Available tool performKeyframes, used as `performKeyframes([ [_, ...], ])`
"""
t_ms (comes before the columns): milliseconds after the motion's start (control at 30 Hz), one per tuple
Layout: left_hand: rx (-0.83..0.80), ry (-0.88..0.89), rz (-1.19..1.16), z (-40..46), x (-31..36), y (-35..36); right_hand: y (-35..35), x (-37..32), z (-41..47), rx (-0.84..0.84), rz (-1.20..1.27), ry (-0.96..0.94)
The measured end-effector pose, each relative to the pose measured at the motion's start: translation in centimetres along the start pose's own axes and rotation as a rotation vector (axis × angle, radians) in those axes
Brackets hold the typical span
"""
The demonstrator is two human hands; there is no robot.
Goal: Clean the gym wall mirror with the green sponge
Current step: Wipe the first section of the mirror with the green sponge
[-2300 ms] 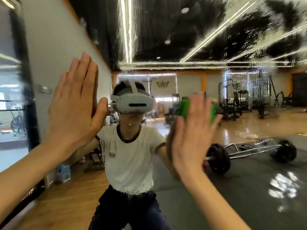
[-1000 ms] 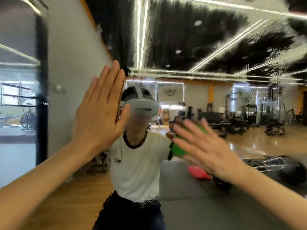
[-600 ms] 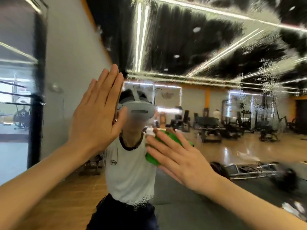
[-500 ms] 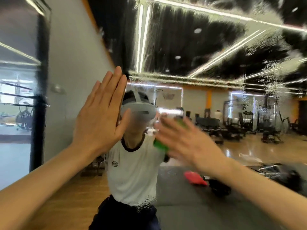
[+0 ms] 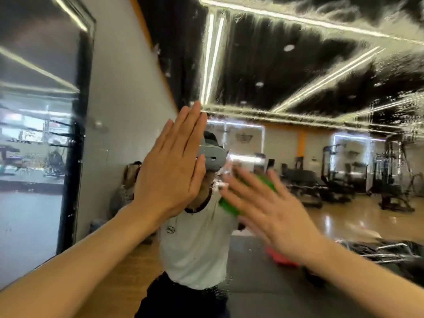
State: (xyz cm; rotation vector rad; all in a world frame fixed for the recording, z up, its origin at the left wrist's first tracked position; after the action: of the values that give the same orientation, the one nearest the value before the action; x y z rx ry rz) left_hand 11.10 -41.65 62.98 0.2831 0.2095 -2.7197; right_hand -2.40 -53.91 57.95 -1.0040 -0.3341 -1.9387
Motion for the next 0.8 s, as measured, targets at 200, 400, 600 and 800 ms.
performKeyframes([
  [200,0.03,0.022,0.003,-0.1,0.0,-0.1,-2.3,12.5,10.4,0.249,0.021,0.639],
  [400,0.049,0.007,-0.19,0.1,-0.1,-0.8,1.5,-1.3,3.8,0.096,0.041,0.233],
  [600,0.005,-0.027,-0.068,-1.6,-5.4,-4.9,0.2,2.3,5.7,0.048,0.002,0.099],
  [800,0.019,-0.234,0.037,-4.1,-12.8,-7.9,-1.5,9.4,12.9,0.293,0.062,0.7],
])
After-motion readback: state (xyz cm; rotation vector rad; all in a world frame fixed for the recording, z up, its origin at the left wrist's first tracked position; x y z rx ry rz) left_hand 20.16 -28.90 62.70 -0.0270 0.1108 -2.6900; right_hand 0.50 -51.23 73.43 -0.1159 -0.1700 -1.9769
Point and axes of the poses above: each hand's wrist, its own z-axis towards the middle knuckle, its own y-axis out of the palm, x = y × z, the point moved 5 cm from there along z, towards the middle knuckle, and after that the axes turned 2 degrees about -y, right-handed, at the moved point
